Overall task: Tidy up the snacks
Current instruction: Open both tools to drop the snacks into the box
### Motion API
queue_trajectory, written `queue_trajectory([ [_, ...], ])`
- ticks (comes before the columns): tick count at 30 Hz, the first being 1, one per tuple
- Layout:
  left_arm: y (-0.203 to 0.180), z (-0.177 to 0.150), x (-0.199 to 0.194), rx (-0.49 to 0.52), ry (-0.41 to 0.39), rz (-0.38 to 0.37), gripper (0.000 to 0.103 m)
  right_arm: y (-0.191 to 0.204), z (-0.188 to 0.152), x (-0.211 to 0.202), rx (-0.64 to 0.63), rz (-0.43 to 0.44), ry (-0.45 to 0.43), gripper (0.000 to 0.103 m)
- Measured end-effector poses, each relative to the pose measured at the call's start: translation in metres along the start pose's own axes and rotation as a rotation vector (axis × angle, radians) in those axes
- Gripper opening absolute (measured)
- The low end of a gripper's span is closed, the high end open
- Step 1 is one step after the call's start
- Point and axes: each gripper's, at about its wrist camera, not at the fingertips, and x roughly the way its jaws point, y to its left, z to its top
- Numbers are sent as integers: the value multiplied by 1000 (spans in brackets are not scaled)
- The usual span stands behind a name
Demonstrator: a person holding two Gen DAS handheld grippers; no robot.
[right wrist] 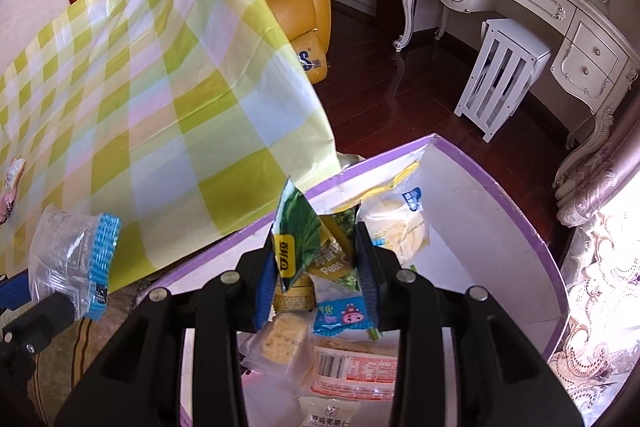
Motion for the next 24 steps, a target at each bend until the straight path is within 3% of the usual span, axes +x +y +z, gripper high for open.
queue_trajectory([
  [9, -34, 0, 20, 62, 76, -96, 44, -25, 1, 5, 39, -80, 1, 42],
  [11, -34, 0, 23, 56, 90, -106, 52, -28, 1, 5, 45, -87, 0, 46],
  [13, -33, 1, 23, 48, 87, -107, 55, -29, 2, 4, 50, -100, -8, 58],
  [24, -25, 2, 17, 14, 62, -111, 55, -19, 6, -3, 26, -115, -26, 74],
])
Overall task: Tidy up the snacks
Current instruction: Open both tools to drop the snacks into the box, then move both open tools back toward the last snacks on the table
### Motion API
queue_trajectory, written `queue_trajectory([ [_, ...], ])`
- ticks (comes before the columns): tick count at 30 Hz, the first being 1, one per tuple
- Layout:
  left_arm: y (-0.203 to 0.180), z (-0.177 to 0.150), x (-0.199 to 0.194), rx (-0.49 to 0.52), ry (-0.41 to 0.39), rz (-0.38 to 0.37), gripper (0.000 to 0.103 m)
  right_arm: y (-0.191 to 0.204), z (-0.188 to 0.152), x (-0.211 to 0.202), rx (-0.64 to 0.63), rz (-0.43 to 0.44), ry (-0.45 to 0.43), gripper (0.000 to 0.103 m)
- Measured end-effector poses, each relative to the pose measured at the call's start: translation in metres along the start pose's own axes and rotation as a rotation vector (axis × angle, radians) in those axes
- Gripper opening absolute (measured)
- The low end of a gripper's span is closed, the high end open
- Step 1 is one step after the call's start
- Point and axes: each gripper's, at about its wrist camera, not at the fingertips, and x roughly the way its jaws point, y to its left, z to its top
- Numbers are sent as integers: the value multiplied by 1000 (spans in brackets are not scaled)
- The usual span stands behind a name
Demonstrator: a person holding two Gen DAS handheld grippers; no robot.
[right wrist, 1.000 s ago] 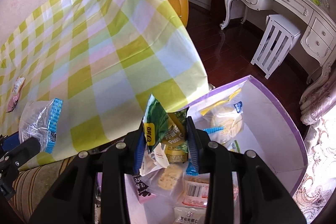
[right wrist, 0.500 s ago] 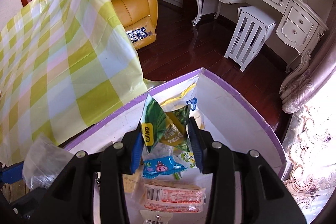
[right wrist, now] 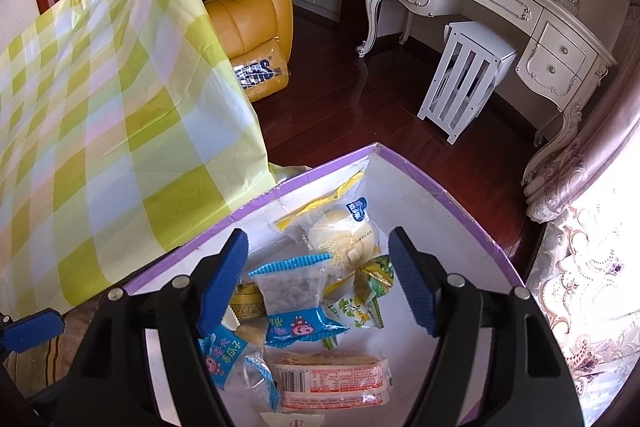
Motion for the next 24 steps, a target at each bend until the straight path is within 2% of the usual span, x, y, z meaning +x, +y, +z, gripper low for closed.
queue_trajectory([
  [7, 15, 3, -12, -32, -43, 24, 55, 11, 4, -8, -21, 2, -11, 75],
  [13, 43, 6, -26, -91, -88, 57, 55, 30, 4, -17, -58, 36, -19, 76],
  [24, 138, 7, -75, -246, -211, 206, 55, 94, 5, -34, -157, 140, -22, 77],
])
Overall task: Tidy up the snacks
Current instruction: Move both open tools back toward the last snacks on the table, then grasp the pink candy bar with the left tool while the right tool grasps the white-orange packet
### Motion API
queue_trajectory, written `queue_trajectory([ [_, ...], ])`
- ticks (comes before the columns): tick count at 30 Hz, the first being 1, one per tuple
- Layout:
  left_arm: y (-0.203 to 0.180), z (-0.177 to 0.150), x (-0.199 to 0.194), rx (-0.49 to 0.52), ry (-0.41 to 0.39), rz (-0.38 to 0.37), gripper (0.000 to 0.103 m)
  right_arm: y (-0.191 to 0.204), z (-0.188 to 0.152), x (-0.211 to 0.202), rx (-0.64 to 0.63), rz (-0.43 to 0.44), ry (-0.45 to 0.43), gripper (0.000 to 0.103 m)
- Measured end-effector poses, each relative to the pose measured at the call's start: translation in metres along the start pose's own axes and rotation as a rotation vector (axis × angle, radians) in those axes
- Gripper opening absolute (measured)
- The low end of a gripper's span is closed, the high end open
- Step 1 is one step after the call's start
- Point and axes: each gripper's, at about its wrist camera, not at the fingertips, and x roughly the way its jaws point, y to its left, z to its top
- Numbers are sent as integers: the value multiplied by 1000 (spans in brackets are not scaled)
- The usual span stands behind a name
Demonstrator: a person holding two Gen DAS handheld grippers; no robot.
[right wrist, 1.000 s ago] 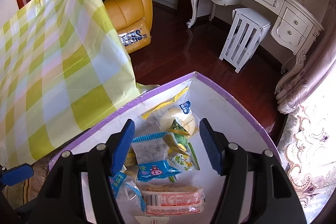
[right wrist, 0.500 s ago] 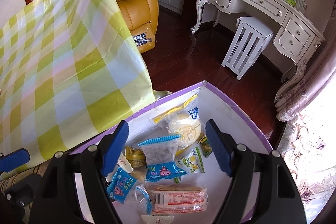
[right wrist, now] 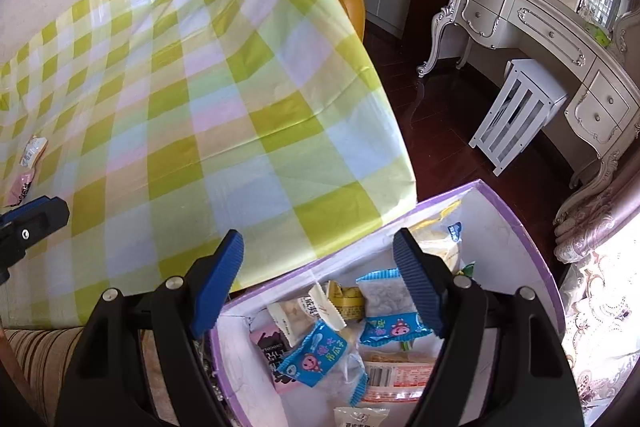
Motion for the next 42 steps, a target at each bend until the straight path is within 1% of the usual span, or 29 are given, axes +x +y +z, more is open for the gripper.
queue_trajectory([
  [5, 57, 14, -14, -62, -53, 113, 55, 25, 6, -1, -38, 27, 0, 77],
  [10, 119, 25, -27, -123, -98, 284, 55, 46, 10, 0, -68, 46, 6, 77],
  [13, 156, 27, -33, -175, -107, 356, 55, 57, 12, 0, -85, 52, 6, 77],
  [15, 176, 28, -32, -191, -92, 395, 55, 63, 14, 0, -94, 57, 6, 77],
  [17, 190, 26, -25, -197, -54, 393, 55, 71, 16, 1, -103, 64, 7, 77],
  [19, 199, 22, -20, -200, -33, 398, 55, 80, 20, 1, -114, 74, 6, 77],
  [20, 202, 21, -17, -204, -26, 399, 49, 85, 21, 1, -121, 78, 4, 77],
  [21, 205, 20, -14, -210, -17, 393, 39, 90, 24, 1, -129, 83, 1, 77],
  [22, 207, 19, -11, -213, -10, 383, 35, 96, 26, 0, -137, 90, -3, 77],
  [23, 208, 18, -8, -213, -5, 377, 28, 103, 28, 0, -147, 99, -8, 77],
  [24, 209, 17, -5, -209, 2, 373, 25, 111, 31, 0, -160, 107, -12, 78],
  [26, 209, 15, -6, -198, -6, 375, 24, 128, 36, 1, -189, 123, -19, 78],
  [29, 217, 12, -11, -236, -26, 369, 20, 158, 43, 1, -236, 158, -30, 78],
  [35, 239, 6, -26, -328, -78, 382, 20, 227, 53, 2, -352, 225, -61, 78],
  [37, 245, 4, -30, -353, -92, 393, 20, 251, 56, 3, -397, 256, -78, 80],
  [40, 253, 2, -35, -385, -114, 409, 20, 287, 61, 9, -482, 296, -82, 81],
  [42, 259, 0, -39, -408, -127, 418, 20, 310, 66, 15, -531, 307, -82, 81],
])
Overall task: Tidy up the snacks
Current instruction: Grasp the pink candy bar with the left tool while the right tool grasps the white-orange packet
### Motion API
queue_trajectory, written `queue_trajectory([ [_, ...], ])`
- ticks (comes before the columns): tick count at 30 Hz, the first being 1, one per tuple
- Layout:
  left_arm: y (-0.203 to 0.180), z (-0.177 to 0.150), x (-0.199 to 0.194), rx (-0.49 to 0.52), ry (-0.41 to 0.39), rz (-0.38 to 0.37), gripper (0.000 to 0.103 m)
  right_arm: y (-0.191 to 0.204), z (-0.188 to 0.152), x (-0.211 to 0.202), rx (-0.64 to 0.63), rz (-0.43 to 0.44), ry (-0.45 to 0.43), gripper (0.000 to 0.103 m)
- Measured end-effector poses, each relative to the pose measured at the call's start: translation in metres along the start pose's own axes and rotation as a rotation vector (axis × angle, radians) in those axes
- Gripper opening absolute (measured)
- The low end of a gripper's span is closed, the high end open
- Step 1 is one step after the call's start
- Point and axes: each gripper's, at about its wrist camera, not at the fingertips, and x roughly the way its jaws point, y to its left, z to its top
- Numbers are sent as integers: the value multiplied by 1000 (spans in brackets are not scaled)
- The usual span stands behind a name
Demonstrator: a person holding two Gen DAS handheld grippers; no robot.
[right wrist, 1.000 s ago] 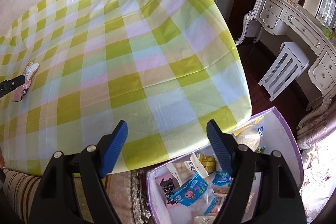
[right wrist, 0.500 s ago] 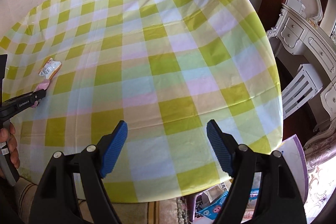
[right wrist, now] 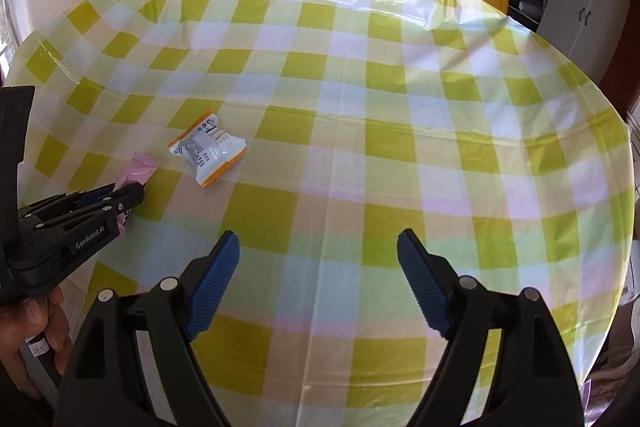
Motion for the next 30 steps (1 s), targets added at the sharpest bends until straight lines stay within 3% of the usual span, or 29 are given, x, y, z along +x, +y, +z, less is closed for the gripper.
queue_trajectory([
  [12, 33, 4, -8, -115, -48, 22, 20, 74, 60, 65, -308, 84, 9, 82],
  [16, 35, 4, -7, -125, -50, 21, 20, 85, 67, 85, -338, 104, 45, 81],
  [20, 34, 4, -7, -123, -50, 20, 20, 83, 74, 97, -281, 141, 74, 81],
  [21, 34, 4, -7, -123, -51, 21, 20, 83, 74, 99, -266, 148, 81, 80],
  [22, 34, 4, -7, -123, -50, 21, 20, 83, 73, 100, -258, 159, 85, 67],
  [24, 34, 4, -6, -120, -50, 21, 20, 82, 71, 102, -230, 192, 94, 57],
  [30, 33, 4, -7, -116, -50, 20, 20, 82, 65, 97, -204, 194, 82, 52],
])
